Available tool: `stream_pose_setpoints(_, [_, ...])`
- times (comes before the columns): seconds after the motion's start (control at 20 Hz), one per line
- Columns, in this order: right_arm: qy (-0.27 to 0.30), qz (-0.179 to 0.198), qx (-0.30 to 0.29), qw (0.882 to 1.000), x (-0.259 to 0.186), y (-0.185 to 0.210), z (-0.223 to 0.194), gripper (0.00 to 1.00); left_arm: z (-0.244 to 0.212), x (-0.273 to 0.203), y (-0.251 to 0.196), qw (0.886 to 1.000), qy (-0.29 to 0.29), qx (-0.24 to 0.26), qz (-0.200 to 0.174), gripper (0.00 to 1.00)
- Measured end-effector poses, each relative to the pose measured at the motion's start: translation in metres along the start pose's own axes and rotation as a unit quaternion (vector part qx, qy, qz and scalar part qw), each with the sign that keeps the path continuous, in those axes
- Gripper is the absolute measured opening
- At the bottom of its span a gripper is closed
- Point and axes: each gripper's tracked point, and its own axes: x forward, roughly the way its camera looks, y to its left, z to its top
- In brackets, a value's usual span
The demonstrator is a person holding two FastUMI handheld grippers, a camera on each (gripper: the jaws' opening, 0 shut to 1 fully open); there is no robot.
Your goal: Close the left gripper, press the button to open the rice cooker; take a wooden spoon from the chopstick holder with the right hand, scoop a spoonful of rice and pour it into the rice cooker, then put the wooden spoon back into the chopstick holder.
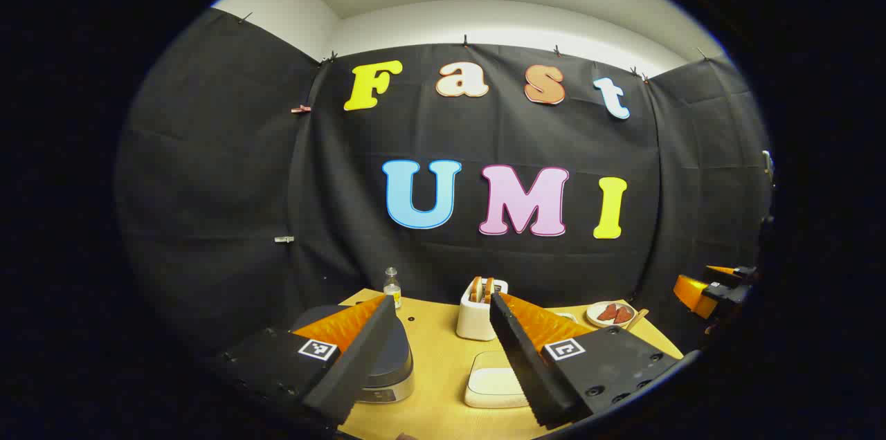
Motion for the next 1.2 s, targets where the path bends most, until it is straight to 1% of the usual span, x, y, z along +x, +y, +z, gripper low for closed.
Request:
stream_pose_setpoints(0.1, [-0.008,-0.015,0.003,1.0,-0.004,0.001,0.009,0.97,0.0,0.004,0.003,1.0,-0.001,-0.008,-0.015,0.93])
stream_pose_setpoints(0.2, [-0.02,-0.024,0.002,1.0,-0.007,0.004,0.019,0.97,-0.003,0.008,0.01,1.0,0.003,-0.01,-0.022,0.93])
stream_pose_setpoints(0.35, [-0.014,-0.037,0.004,0.999,-0.011,0.006,0.018,0.97,-0.002,0.011,0.018,0.999,0.003,-0.018,-0.032,0.93])
stream_pose_setpoints(0.45, [-0.011,-0.044,0.007,0.999,-0.014,0.01,0.02,0.97,-0.002,0.013,0.027,0.999,0.004,-0.013,-0.033,0.93])
stream_pose_setpoints(0.65, [-0.026,-0.057,-0.008,0.998,-0.021,0.021,0.031,0.97,0.001,0.014,0.038,0.999,0.002,-0.005,-0.044,0.93])
stream_pose_setpoints(0.95, [-0.035,-0.079,-0.003,0.996,-0.03,0.044,0.036,0.97,-0.005,0.015,0.053,0.997,0.007,-0.015,-0.075,0.93])
stream_pose_setpoints(1.0, [-0.035,-0.082,-0.004,0.996,-0.031,0.047,0.036,1.0,-0.005,0.016,0.055,0.997,0.007,-0.018,-0.08,0.93])
stream_pose_setpoints(1.05, [-0.033,-0.087,-0.006,0.996,-0.034,0.049,0.037,0.97,-0.006,0.016,0.057,0.996,0.009,-0.021,-0.084,0.93])
stream_pose_setpoints(1.2, [-0.035,-0.098,-0.013,0.994,-0.041,0.049,0.041,0.97,-0.007,0.017,0.065,0.995,0.008,-0.025,-0.094,0.93])
